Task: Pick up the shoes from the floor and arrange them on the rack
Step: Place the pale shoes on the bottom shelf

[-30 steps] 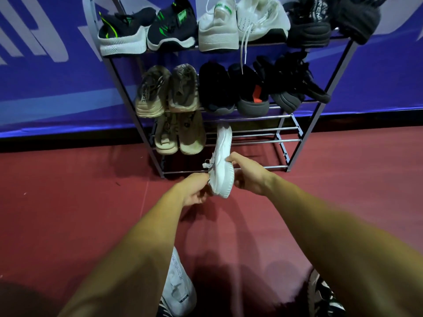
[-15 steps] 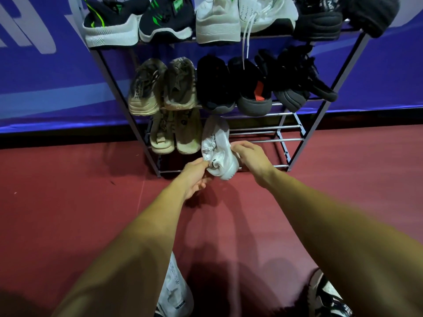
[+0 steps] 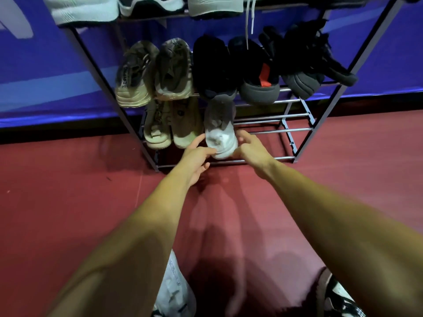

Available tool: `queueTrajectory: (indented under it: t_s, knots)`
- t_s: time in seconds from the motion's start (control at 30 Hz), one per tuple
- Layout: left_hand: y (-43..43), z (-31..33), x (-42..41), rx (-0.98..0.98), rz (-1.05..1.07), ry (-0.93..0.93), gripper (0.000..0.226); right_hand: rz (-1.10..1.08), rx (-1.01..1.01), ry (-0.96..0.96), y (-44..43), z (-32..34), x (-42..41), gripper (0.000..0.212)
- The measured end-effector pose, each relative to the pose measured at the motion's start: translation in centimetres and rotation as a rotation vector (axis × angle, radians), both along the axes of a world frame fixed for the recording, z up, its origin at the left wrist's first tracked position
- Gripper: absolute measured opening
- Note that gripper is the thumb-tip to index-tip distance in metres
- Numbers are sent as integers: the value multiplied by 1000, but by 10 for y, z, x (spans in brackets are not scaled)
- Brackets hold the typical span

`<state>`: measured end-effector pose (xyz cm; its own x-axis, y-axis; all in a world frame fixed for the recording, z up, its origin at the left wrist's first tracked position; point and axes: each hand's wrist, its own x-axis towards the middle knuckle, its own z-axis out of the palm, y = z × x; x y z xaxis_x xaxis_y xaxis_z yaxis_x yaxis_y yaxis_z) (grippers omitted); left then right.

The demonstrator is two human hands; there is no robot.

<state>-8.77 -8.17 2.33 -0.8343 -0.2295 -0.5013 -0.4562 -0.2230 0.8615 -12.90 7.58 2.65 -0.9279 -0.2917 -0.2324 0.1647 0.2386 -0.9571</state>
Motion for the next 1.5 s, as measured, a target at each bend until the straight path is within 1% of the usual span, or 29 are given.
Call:
queueTrajectory:
  t_s: [0.13, 0.2, 0.27, 0.4, 0.53, 0.63, 0.77, 0.93, 1.07, 1.13, 1.2, 1.23, 1.37, 1.43, 1.5]
  knots:
    - [5, -10, -9, -22, 41, 38, 68, -92, 94, 80, -15, -12, -13, 53]
    - [6, -12, -17, -36, 95, 61, 70, -144, 132, 84, -22, -18, -20, 54]
    - [7, -14, -24, -64, 125, 62, 66, -193, 175, 67, -30, -23, -26, 54]
    - [5, -21, -20, -206, 73, 52, 62, -257, 201, 46, -41, -34, -27, 48]
    - [-4, -16, -16, -226, 29, 45, 55, -293, 266, 62, -45, -38, -24, 41]
    - [-15, -19, -8, -240, 1, -1, 50, -316, 340, 21, -46, -42, -17, 31]
    - [-29, -31, 16, -303, -46, -134, 43, -219, 341, -23, -49, -48, 7, 38]
    - [-52, -45, 51, -491, -196, -243, 34, -124, 346, -38, -75, -56, 37, 28]
    - [-78, -70, 90, -613, -272, -370, 30, 46, 431, -101, -101, -83, 67, 28]
    - [-91, -82, 108, -651, -357, -432, 31, 119, 471, -136, -111, -98, 86, 31]
    - [-101, -88, 121, -645, -454, -458, 31, 168, 499, -159, -120, -112, 107, 32]
    - [-106, -93, 126, -648, -485, -458, 32, 189, 514, -172, -125, -119, 116, 29]
    - [-129, -109, 144, -715, -531, -467, 30, 273, 542, -199, -144, -143, 140, 20]
    - [-140, -119, 151, -747, -540, -498, 25, 314, 555, -210, -152, -151, 147, 29]
    - [-146, -125, 160, -774, -566, -530, 30, 377, 588, -226, -159, -158, 154, 36]
